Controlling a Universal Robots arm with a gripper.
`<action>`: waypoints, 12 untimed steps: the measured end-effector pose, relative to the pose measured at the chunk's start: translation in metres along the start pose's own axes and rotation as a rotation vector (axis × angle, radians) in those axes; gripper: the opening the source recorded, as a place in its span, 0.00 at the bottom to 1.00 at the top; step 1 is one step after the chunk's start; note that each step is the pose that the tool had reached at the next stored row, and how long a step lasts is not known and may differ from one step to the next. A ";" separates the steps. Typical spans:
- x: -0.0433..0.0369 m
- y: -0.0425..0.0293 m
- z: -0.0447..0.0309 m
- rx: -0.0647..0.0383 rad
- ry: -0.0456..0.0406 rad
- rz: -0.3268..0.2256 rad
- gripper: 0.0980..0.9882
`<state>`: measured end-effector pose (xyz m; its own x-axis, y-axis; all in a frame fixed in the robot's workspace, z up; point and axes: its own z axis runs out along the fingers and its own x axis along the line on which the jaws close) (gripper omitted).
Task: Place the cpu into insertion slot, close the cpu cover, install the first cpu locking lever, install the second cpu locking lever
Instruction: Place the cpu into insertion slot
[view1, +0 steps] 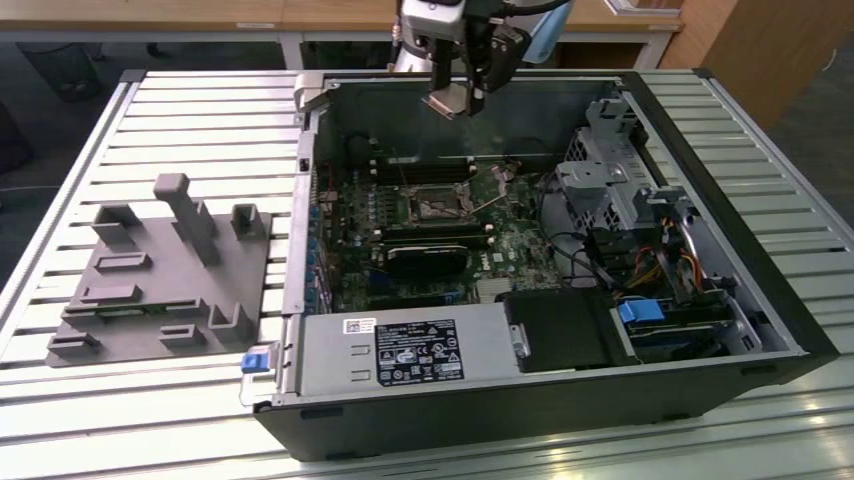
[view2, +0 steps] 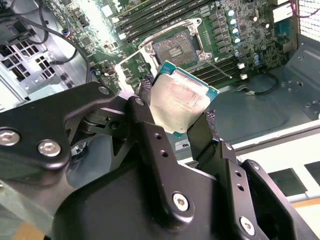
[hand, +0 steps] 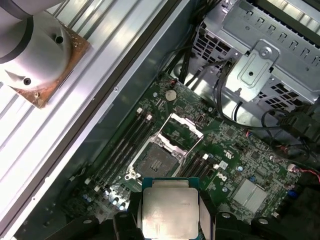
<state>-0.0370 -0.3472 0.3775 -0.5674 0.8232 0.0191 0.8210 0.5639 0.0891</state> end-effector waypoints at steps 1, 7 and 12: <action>0.0000 0.0000 0.0000 0.000 -0.0004 0.005 0.49; 0.0000 0.0000 0.0001 -0.001 -0.0030 0.034 0.49; 0.0000 0.0000 0.0002 -0.001 -0.0051 0.058 0.49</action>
<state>-0.0370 -0.3473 0.3773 -0.5187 0.8547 0.0191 0.8523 0.5153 0.0891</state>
